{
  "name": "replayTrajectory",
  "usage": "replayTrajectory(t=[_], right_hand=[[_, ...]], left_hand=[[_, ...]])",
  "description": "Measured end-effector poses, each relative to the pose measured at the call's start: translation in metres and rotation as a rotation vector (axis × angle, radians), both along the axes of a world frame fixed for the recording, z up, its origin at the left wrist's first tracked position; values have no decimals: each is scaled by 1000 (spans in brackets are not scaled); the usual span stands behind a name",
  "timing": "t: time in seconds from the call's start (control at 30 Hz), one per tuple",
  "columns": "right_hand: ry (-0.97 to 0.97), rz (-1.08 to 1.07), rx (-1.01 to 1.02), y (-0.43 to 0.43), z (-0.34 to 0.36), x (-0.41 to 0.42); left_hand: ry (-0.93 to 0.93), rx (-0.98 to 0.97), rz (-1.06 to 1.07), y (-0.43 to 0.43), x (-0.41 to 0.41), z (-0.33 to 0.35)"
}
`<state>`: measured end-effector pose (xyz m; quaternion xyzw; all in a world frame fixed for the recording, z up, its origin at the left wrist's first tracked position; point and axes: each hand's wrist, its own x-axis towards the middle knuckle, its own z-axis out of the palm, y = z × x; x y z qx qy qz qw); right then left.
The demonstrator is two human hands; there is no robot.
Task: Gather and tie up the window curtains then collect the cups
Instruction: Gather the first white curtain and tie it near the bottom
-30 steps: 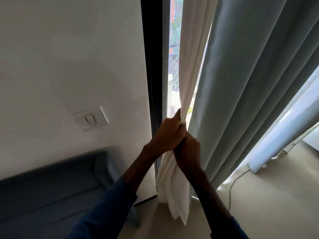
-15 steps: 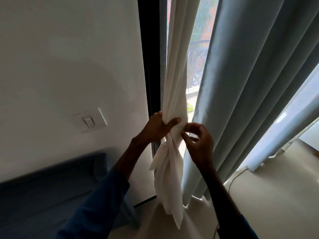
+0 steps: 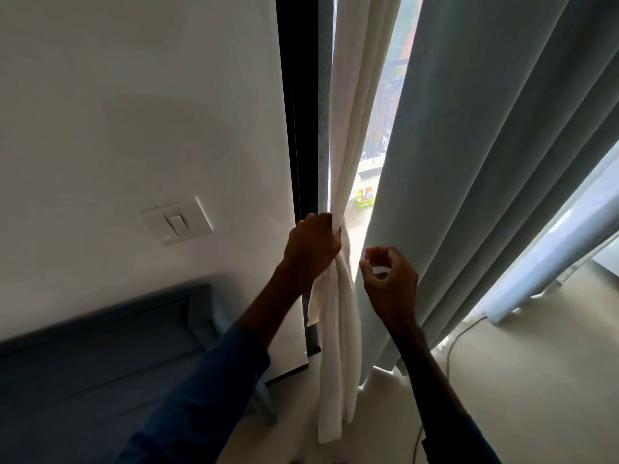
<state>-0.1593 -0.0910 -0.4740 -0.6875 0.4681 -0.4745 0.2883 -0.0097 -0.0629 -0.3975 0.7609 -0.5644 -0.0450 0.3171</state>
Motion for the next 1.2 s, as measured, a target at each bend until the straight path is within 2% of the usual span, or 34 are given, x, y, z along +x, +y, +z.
replayTrajectory(t=[0.1, 0.2, 0.4, 0.6, 0.73, 0.93, 1.0, 1.1, 1.2], right_hand=[[-43, 168, 0, 14, 0, 6], [55, 311, 28, 23, -11, 14], [82, 102, 88, 13, -33, 21], [9, 130, 155, 12, -31, 29], [-58, 94, 253, 11, -36, 27], [127, 96, 155, 4, -31, 24], [131, 154, 190, 2, -22, 22], [-98, 291, 416, 2, -9, 16], [-426, 448, 775, 2, -7, 12]], left_hand=[[-64, 54, 93, -3, -6, 4], [8, 63, 158, -8, -16, 8], [-21, -25, 163, -19, -31, -1], [-14, -141, 196, -28, -35, -11], [6, -96, 195, -31, -32, -13], [-31, -81, 196, -32, -34, -12], [-38, -46, 206, -38, -30, -16], [20, -33, 161, -43, -21, -13], [63, 132, 157, -43, -21, -5]])
